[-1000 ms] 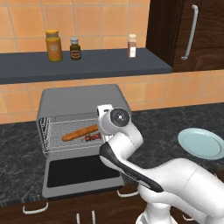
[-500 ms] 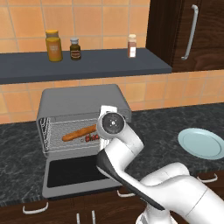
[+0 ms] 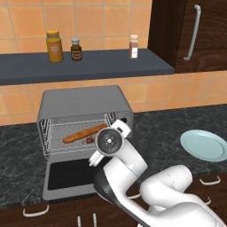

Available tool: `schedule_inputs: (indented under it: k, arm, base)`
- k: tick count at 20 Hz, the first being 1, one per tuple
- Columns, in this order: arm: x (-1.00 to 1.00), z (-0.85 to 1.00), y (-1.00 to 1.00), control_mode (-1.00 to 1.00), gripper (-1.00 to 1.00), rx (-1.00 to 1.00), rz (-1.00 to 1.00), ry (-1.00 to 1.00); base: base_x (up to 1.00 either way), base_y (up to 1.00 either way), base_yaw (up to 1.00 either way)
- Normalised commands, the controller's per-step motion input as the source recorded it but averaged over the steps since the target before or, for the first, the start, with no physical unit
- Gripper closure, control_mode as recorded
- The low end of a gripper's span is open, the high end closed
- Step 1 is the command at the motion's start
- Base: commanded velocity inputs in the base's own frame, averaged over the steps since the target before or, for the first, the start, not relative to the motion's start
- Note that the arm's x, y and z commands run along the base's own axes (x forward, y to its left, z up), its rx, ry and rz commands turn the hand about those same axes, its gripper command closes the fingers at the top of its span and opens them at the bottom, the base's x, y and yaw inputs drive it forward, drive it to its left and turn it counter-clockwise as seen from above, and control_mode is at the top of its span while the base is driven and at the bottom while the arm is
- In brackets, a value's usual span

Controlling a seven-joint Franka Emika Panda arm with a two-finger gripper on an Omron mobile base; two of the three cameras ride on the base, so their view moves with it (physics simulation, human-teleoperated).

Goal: Pick up the kebab skewer and baguette bread, and place them inside the toaster oven. Close the toaster oven door and start by setting the timer.

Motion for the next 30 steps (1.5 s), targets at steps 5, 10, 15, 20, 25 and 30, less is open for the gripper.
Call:
schedule_inputs:
  k: [5,10,15,20,25,30]
  arm:
    - [-0.08,0.05,-0.06,-1.00,-1.00,0.49,-0.48,-0.08]
    - [0.03,0.01,-0.08,-1.00,-1.00,0.39,-0.34,-0.10]
    - [0.11,-0.01,0.00,-1.00,-1.00,0.07,0.01,-0.01]
    - [0.24,0.00,0.15,-1.00,-1.00,0.00,0.00,0.00]
    - [0.08,-0.04,0.15,-1.00,-1.00,0.07,-0.02,0.00]
    - [-0.07,-0.40,-0.01,-1.00,-1.00,0.23,-0.01,-0.02]
  base:
    - [0.00,0.00,0.00]
    - [0.00,0.00,0.00]
    - [0.00,0.00,0.00]
    - [0.00,0.00,0.00]
    - [0.00,0.00,0.00]
    - [0.00,0.00,0.00]
